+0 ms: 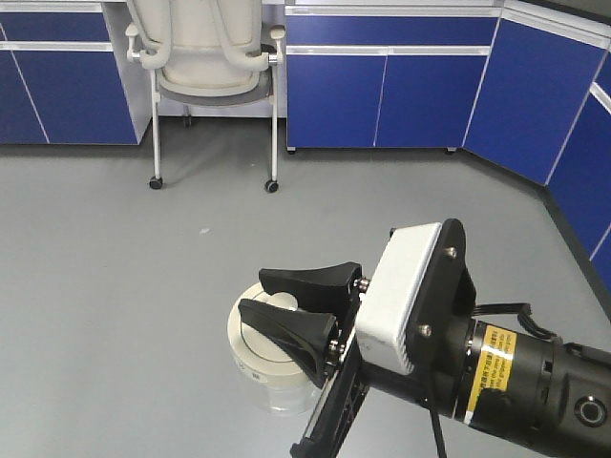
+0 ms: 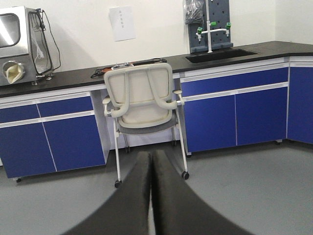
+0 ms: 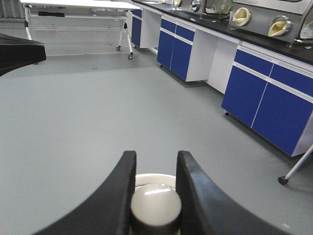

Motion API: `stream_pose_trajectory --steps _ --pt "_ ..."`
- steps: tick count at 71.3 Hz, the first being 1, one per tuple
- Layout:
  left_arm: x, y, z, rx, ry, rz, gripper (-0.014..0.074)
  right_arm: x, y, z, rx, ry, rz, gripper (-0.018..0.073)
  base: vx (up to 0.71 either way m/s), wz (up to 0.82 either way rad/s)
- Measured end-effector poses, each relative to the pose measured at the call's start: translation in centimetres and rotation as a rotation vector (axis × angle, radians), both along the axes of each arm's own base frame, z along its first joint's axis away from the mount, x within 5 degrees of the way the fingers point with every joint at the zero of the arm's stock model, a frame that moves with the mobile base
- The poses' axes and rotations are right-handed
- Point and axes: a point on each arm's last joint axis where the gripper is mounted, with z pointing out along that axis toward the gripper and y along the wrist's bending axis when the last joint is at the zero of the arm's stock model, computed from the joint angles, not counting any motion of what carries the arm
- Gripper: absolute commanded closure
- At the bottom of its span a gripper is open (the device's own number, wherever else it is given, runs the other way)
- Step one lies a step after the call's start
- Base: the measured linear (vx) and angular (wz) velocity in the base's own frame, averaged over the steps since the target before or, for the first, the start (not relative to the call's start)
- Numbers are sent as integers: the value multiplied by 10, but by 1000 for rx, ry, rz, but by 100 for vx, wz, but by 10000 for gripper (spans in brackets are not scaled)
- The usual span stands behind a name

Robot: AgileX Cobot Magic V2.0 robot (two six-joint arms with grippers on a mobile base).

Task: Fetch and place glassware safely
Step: 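Hold the jar in the right gripper while driving to the black counter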

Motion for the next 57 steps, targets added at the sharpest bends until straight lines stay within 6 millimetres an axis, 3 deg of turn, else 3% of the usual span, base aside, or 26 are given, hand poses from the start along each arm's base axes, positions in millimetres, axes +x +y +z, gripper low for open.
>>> stream_pose_trajectory --steps 27,57 --pt "0 0 0 0 0 0 603 0 0 0 0 0 0 559 48 -11" --pt "0 0 0 0 0 0 603 0 0 0 0 0 0 559 36 -56"
